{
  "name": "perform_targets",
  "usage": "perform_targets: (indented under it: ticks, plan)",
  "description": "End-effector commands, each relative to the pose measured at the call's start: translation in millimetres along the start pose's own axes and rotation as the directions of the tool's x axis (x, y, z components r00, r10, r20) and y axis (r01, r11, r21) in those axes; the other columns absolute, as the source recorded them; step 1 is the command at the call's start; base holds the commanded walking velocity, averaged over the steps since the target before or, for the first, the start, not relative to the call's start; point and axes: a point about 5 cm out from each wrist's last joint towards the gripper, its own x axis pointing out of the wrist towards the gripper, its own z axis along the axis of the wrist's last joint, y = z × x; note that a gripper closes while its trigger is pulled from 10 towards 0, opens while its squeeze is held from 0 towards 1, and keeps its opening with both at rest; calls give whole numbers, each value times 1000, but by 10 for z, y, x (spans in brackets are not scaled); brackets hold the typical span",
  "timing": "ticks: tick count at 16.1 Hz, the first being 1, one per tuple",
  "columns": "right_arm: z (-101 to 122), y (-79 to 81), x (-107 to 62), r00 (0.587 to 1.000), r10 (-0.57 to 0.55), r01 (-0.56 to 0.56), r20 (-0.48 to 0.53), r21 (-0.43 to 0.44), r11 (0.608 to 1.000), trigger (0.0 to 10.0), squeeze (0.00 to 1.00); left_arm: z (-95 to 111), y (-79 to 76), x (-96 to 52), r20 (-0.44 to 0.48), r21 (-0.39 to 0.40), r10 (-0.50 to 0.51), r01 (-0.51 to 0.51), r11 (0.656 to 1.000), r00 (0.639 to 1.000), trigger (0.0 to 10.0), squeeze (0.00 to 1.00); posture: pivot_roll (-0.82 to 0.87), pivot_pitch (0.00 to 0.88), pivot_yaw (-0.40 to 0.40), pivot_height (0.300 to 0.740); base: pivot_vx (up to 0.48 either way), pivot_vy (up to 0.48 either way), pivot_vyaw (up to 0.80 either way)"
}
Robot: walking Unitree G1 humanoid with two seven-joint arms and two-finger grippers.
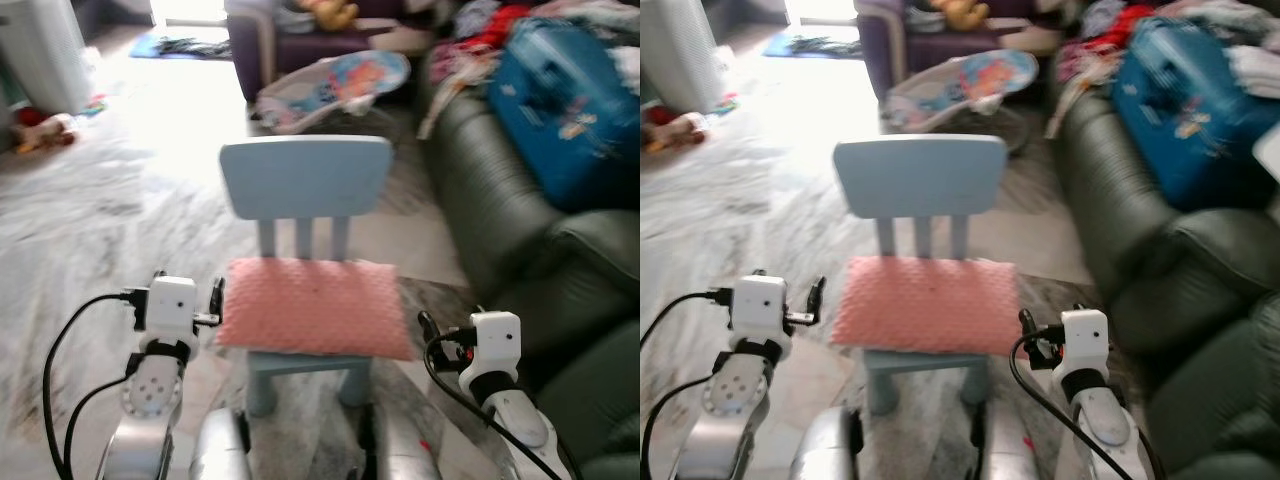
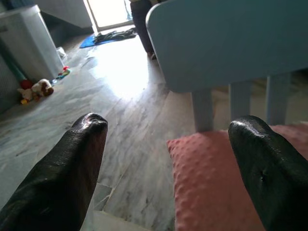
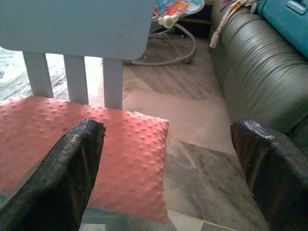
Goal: Move the pillow to the sofa
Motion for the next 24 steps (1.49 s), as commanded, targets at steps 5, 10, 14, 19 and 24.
perform_targets:
  ticks: [5,10,14,19,24]
  plan:
    - [44,20,26,1000,28,-28,8,0,1000,10000,0,-48,108,-102,-35,3,36,-36,999,999,10000,0,51,25,-33,611,0,0,0]
    - [41,12,-12,999,44,-44,-1,-7,999,10000,0,-56,144,-181,-47,12,45,-45,999,998,10000,0,52,59,-43,546,0,0,0]
    - [109,8,59,998,61,-61,3,6,998,10000,0,-30,179,-136,-73,7,59,-59,998,996,10000,0,48,78,-46,517,0,0,0]
    - [249,22,303,995,94,-93,-12,49,994,10000,0,-141,370,-65,-184,40,99,-94,995,978,10000,0,59,123,-50,517,0,0,0]
    - [318,146,527,988,151,-148,-31,93,985,10000,0,-94,420,61,-211,68,106,-94,993,972,10000,0,72,202,-30,517,0,0,0]
